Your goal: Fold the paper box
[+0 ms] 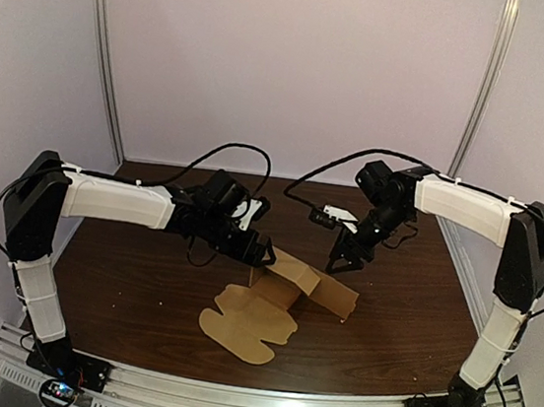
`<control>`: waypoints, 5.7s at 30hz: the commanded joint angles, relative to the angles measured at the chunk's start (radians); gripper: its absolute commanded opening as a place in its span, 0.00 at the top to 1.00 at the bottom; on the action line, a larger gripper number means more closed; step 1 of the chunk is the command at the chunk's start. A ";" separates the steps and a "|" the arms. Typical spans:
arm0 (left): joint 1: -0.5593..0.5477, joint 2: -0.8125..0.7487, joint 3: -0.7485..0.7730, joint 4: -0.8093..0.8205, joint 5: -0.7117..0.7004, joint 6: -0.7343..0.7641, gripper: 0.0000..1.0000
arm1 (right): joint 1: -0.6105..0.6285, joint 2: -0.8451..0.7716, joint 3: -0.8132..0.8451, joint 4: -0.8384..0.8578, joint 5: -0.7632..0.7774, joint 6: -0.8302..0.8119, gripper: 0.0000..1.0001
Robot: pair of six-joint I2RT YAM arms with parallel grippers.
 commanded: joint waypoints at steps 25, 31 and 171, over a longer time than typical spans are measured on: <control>-0.005 0.003 0.001 -0.007 0.100 -0.034 0.19 | 0.217 0.013 -0.189 0.498 0.441 0.170 0.45; -0.005 -0.016 -0.011 -0.034 0.065 -0.055 0.21 | 0.212 -0.042 -0.178 0.427 0.427 0.166 0.45; 0.056 -0.299 -0.369 0.031 0.048 0.044 0.20 | -0.033 0.066 0.043 0.217 0.259 0.077 0.69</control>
